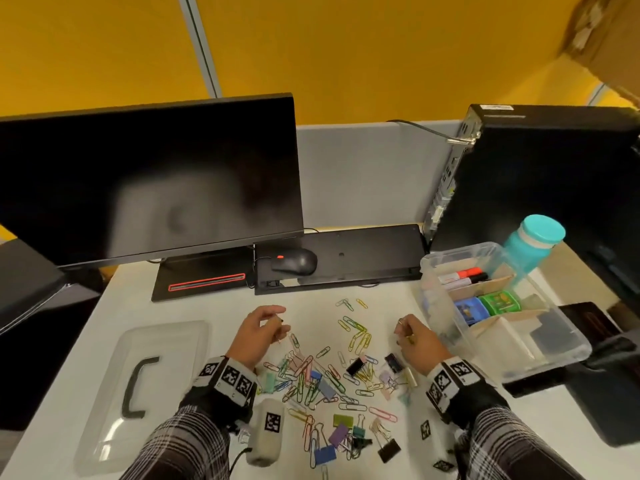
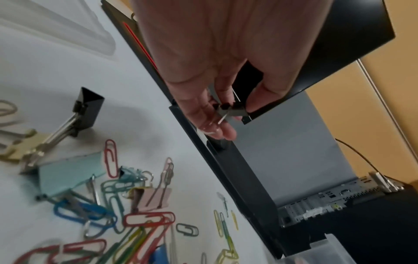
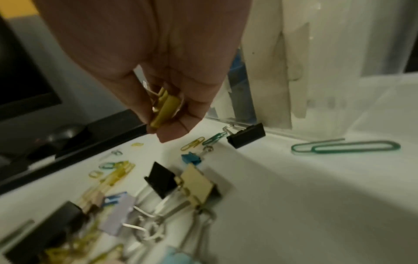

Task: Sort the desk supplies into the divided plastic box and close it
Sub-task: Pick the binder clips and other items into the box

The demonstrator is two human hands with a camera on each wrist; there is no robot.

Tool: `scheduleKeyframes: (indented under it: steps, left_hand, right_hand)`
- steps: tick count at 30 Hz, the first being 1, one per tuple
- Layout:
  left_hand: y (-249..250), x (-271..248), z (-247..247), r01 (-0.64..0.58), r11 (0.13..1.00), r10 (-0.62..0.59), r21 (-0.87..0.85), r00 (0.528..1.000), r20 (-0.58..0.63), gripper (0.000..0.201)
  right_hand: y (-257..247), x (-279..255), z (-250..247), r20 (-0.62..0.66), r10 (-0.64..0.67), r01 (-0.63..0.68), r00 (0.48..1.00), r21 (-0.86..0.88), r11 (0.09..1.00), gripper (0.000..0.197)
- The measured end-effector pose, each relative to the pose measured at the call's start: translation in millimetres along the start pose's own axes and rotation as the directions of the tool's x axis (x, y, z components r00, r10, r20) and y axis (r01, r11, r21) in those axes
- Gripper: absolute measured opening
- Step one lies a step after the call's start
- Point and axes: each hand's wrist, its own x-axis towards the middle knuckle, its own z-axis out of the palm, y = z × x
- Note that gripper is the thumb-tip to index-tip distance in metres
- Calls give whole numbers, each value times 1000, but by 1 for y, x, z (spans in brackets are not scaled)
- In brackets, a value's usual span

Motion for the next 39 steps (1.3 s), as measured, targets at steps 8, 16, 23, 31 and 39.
scheduleKeyframes:
  steps: [8,16,23,31,39]
  left_hand:
    - [-14,-8,11,-190,701,74,687,978,194,12]
    - [-24,-5,19,-208,431,19,878,975,222,10]
    - [-19,-6,12,-198,669,77,716,977,199,7]
    - [-12,-3,14,-183,787,114,590,982,152,10]
    - [-19,-10,29,-136,838,70,528,987,142,18]
  right_hand:
    - [0,-13,-8,174,-29,96,984,-391,915,30]
    - [-4,-15,6,316,-12,194,949,-549,813,40]
    - [-14,-31,-3,275,-93,218,957,-470,856,30]
    - [-38,-68,-82,-192,-279,281,941,-16,959,16]
    - [23,-73,-102,-417,-119,125,901,-13,992,9]
